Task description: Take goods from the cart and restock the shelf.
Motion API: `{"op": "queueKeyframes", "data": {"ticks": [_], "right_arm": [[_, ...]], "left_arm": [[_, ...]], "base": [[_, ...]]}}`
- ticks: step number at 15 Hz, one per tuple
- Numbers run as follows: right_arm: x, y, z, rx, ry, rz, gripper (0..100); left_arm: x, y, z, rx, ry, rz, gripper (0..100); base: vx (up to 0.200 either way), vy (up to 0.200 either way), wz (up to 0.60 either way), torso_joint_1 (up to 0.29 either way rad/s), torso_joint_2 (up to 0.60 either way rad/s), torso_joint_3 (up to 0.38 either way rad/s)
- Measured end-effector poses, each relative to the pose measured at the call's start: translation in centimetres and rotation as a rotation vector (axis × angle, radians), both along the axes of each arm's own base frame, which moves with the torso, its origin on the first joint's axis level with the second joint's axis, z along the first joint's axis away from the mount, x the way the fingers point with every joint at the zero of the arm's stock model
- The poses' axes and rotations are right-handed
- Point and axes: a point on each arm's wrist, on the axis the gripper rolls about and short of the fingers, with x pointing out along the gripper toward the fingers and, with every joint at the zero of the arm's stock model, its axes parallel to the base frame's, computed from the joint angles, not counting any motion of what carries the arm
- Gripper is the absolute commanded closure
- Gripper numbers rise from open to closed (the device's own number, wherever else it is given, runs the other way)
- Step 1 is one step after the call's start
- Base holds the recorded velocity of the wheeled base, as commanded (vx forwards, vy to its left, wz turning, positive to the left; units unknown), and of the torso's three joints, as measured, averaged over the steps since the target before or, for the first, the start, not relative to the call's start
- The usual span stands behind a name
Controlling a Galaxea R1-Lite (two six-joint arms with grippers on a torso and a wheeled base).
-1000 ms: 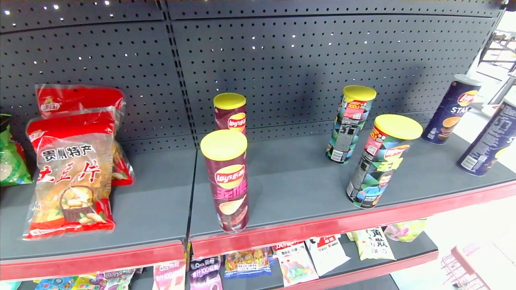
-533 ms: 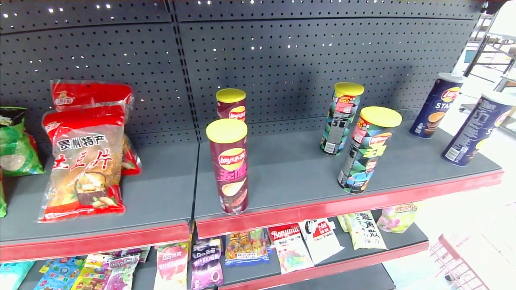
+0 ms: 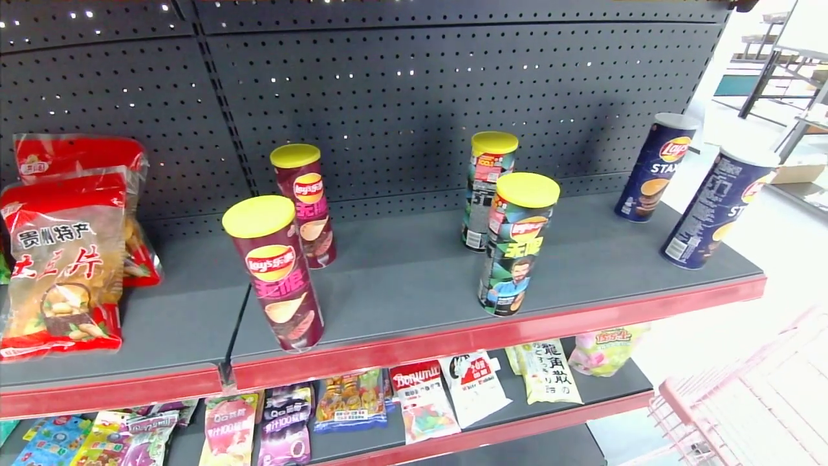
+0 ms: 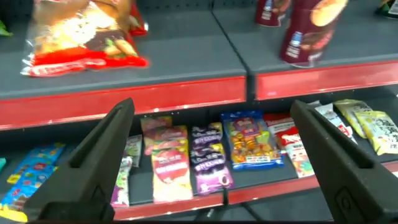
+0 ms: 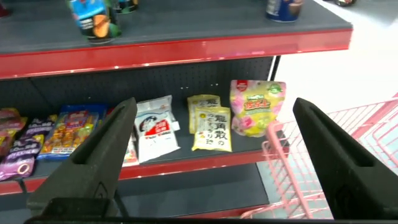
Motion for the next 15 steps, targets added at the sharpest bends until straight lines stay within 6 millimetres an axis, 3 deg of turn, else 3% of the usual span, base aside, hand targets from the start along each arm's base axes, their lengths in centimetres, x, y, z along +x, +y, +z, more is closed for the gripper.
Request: {"op": "queueKeyframes", "data": {"ticks": [9,12,15], "right_arm": [[0.0,0.0,0.0,-0.001,0.0,-0.003,0],[0.0,-0.01,0.0,0.0,0.0,-0.004,0],[0.0,-0.01,0.0,-0.001,0.001,-0.005,0]], "left_arm": [[0.0,0.0,0.0,0.0,0.0,0.0,0],[0.0,0.0,0.0,0.0,0.0,0.001,0],[0.0,0.0,0.0,-0.001,0.0,0.0,0]], "base": [[0.0,-0.2,0.0,0.003,0.0,0.002],[0.0,0.0,0.0,0.0,0.0,0.0],[0.0,0.0,0.6,0.002,0.01,0.002]]}}
